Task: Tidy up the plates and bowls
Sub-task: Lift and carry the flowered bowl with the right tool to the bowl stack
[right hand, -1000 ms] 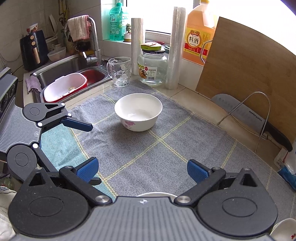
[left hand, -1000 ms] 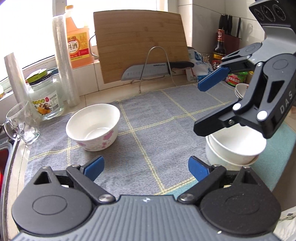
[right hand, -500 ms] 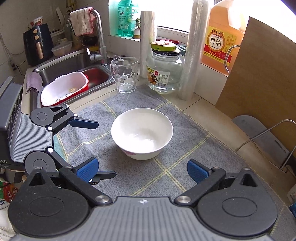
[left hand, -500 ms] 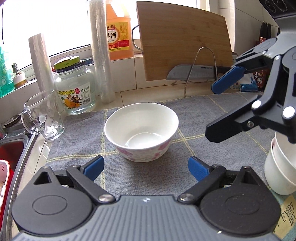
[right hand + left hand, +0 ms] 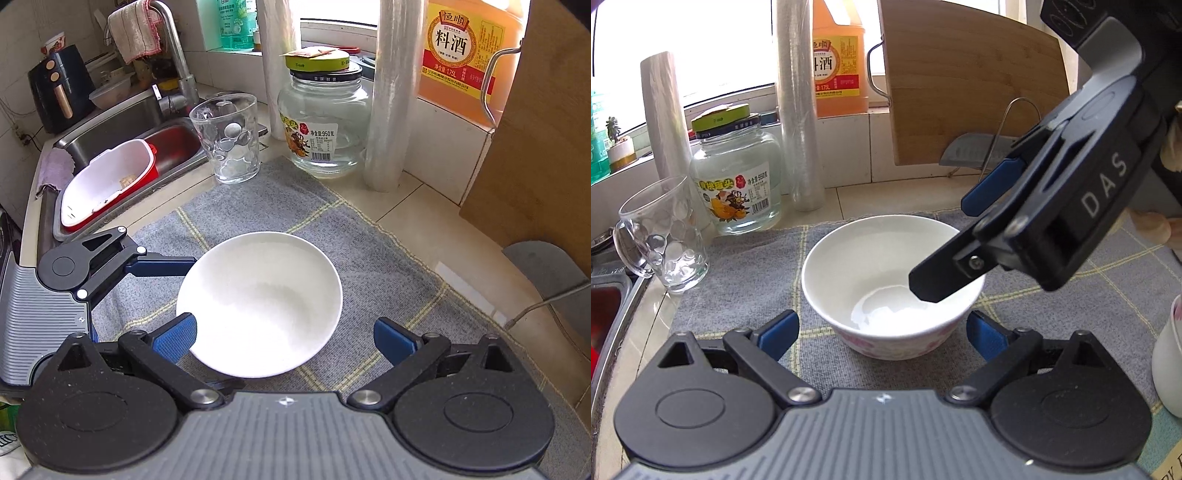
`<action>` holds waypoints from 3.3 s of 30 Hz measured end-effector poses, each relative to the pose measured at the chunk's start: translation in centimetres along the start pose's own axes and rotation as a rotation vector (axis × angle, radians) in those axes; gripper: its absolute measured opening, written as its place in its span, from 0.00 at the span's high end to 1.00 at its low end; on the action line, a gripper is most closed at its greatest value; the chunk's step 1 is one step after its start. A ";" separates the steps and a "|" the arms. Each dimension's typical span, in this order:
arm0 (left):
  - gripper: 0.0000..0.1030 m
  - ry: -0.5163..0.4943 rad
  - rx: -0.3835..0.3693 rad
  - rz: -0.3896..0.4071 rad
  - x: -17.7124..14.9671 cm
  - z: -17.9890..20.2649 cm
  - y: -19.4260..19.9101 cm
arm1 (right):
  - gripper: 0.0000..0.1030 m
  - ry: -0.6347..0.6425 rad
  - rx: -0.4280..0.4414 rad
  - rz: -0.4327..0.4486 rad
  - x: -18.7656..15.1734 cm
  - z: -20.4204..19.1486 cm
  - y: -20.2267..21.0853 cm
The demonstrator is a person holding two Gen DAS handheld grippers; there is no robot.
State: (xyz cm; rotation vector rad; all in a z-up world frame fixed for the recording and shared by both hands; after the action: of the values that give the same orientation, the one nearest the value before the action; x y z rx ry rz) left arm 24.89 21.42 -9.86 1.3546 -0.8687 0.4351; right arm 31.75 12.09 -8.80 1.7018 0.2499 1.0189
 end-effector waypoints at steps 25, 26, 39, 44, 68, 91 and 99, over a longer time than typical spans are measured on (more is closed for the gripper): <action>0.09 -0.037 -0.039 0.019 0.5 0.0 -0.5 | 0.22 -0.028 0.075 -0.031 1.4 0.6 -2.6; 0.09 -0.038 -0.039 0.019 0.5 0.0 -0.5 | 0.22 -0.032 0.076 -0.032 1.4 0.6 -2.6; 0.09 -0.067 -0.058 0.005 1.0 1.2 1.7 | 0.21 -0.049 0.093 -0.014 0.7 -0.2 0.2; 0.09 -0.080 -0.087 0.017 1.2 2.4 3.8 | 0.21 -0.059 0.097 0.008 -0.3 -0.9 2.4; 0.09 -0.207 -0.253 0.017 0.1 10.8 10.0 | 0.21 -0.183 0.027 0.092 -9.8 -3.5 11.8; 0.09 -0.336 -0.430 0.010 0.5 17.7 9.6 | 0.21 -0.361 -0.100 0.121 -17.7 -1.3 17.1; 0.09 -0.353 -0.448 -0.025 -0.2 18.6 9.3 | 0.21 -0.399 -0.096 0.104 -19.4 -1.1 16.5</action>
State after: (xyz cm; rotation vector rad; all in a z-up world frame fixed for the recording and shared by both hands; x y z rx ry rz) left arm 12.70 5.52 -4.29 1.0354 -1.1576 -0.0283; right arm 13.95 -5.56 -4.15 1.8019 -0.1453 0.7309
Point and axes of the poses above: each gripper's, at about its wrist camera, not at the fingertips, and y roughly against the way its jaws point, z to its right, x to its top, the point moved 4 cm from there along -y, roughly the way its jaws point, and after that the axes turned 6 degrees about -z, right-handed, at the moved point
